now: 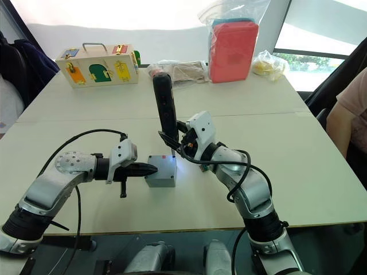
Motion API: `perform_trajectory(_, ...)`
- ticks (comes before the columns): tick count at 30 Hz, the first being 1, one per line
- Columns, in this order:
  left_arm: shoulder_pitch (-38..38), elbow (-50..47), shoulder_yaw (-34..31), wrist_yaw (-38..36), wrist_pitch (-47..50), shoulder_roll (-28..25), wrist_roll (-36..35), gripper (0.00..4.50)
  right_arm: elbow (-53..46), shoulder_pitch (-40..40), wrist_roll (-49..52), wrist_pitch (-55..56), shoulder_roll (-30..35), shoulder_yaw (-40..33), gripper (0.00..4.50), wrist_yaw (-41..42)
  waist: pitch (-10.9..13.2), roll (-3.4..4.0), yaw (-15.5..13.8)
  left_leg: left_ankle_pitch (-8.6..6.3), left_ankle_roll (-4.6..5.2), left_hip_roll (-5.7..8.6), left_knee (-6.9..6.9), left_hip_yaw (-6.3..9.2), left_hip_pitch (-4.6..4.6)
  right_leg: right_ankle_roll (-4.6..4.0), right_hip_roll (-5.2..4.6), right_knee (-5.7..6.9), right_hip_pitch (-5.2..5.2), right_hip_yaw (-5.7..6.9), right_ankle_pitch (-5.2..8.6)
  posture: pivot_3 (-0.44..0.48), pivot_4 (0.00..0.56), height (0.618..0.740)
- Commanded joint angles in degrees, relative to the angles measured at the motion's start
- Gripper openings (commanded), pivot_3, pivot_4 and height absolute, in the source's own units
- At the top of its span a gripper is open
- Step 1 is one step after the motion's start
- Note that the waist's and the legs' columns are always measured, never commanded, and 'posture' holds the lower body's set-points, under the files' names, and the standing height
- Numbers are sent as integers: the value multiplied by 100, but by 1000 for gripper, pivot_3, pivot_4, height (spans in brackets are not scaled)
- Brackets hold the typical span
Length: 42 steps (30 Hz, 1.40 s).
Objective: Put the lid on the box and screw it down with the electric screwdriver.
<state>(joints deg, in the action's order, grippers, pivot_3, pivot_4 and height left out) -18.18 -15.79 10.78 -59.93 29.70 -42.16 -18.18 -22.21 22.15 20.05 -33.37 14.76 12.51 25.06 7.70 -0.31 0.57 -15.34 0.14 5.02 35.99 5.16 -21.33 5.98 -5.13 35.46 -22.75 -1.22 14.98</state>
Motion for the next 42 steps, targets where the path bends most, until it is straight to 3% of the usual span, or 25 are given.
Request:
perform_trajectory(1,147,120,173,-46,187,-89,94,0,562,-380,-179,-438,150,204,1808,10,-1,-1,0,0,0,0,-1,0,0,0,0,-2,1,0,0,0,150,740)
perform_trajectory(11,145,3,143,-25,317,-108,63,0,643,-490,-257,-382,168,279,1808,3,-6,-4,-1,0,0,0,-3,2,0,-9,0,-6,2,0,5,0,150,740)
perform_trajectory(17,119,-13,147,-18,356,-97,59,0,457,-532,-77,229,148,146,1808,379,-7,-5,0,-1,0,0,-5,4,0,-8,0,-14,5,1,6,0,150,740)
perform_trajectory(23,80,-35,148,-29,412,-86,48,0,131,-316,264,570,182,-292,1808,761,22,11,1,0,0,0,-5,3,-5,-6,0,-16,2,1,7,0,150,740)
perform_trajectory(42,61,-75,176,-24,458,-106,-5,0,-212,112,594,620,264,-594,1808,1008,107,20,-5,1,-2,1,-4,2,-59,8,-1,-11,-51,1,-6,0,150,740)
